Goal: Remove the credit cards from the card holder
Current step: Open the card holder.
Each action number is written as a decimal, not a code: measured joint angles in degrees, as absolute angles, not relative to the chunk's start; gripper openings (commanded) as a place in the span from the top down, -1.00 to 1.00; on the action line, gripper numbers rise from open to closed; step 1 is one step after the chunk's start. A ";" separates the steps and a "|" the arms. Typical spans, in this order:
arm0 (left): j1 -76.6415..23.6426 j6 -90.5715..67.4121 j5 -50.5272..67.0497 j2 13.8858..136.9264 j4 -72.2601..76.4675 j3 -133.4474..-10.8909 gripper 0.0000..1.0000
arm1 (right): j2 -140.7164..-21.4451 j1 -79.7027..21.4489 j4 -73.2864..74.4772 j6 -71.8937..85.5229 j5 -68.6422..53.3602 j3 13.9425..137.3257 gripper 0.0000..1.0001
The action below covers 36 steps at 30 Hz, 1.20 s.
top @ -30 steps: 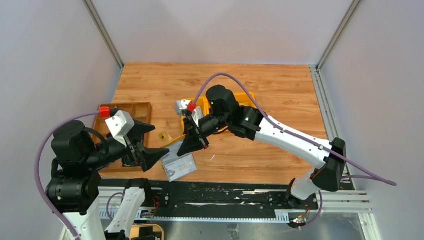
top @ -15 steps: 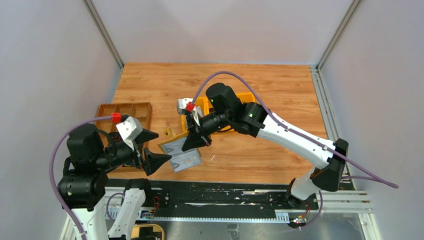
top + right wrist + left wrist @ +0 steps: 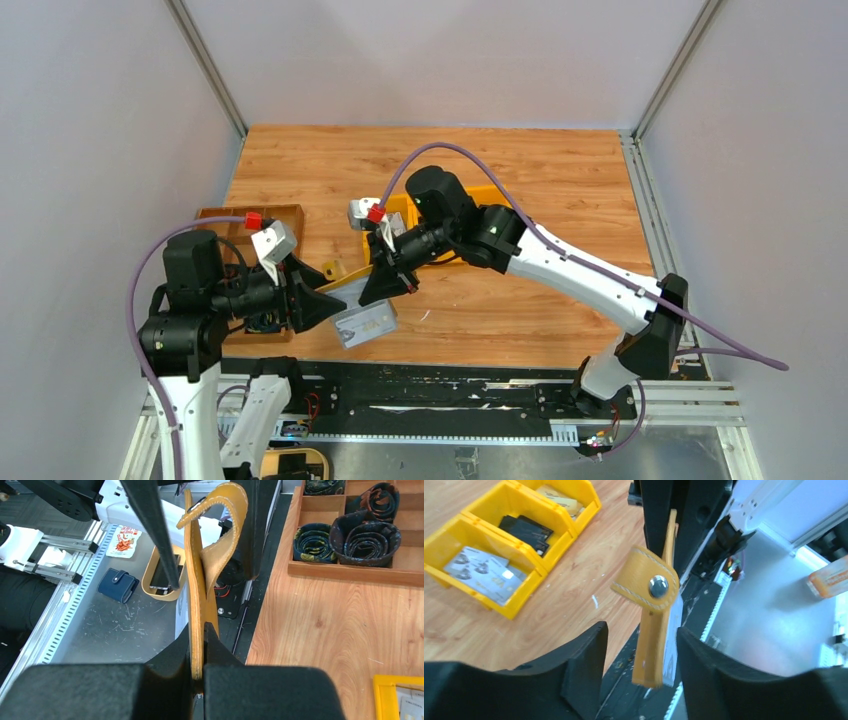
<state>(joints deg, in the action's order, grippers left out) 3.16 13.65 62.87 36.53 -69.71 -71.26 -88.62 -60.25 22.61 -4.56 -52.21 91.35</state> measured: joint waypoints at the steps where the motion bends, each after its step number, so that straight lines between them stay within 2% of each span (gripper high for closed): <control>1: 3.16 13.58 63.16 37.01 -69.71 -70.98 0.06 | -88.92 -60.34 22.44 -4.51 -52.56 91.46 0.99; 3: 3.16 13.89 63.96 38.20 -69.76 -70.54 0.39 | -89.60 -60.51 22.31 -4.47 -53.36 91.46 0.97; 4: 3.16 13.56 64.20 38.41 -69.78 -70.54 0.52 | -89.84 -60.64 22.31 -4.47 -53.60 91.46 0.90; 8: 2.90 13.26 65.89 38.72 -70.54 -70.70 0.96 | -90.65 -60.73 21.76 -3.88 -53.60 91.70 0.42; 10: 2.87 13.41 66.02 38.59 -70.65 -71.13 1.00 | -90.65 -60.73 19.66 -2.15 -54.06 91.37 0.23; 13: 2.87 13.37 65.21 38.44 -70.78 -72.03 1.00 | -88.86 -60.69 10.33 3.09 -55.09 86.96 0.11; 24: 2.87 10.24 64.93 38.63 -71.24 -78.22 1.00 | -85.01 -57.12 -32.01 33.87 -57.54 65.39 0.24; 29: 2.87 8.32 64.45 38.89 -70.57 -78.98 1.00 | -85.36 -56.75 -44.49 43.55 -57.89 62.35 0.55; 30: 2.87 7.62 64.01 38.79 -70.06 -78.94 0.97 | -85.67 -56.60 -46.33 45.21 -57.93 62.19 0.67; 32: 2.87 4.84 62.43 38.04 -67.88 -78.19 0.49 | -86.26 -56.45 -48.90 47.31 -57.95 62.15 0.93; 34: 2.85 1.26 60.14 35.97 -63.90 -75.37 -0.11 | -86.87 -56.01 -50.15 48.75 -57.95 62.15 1.00; 36: 2.87 -2.33 58.24 33.28 -59.72 -71.40 -0.36 | -87.05 -55.83 -48.60 49.25 -58.61 62.19 1.00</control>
<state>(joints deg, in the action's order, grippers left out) 2.87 -2.33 58.24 33.28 -59.72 -71.40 -87.05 -55.83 -48.60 49.25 -58.61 62.19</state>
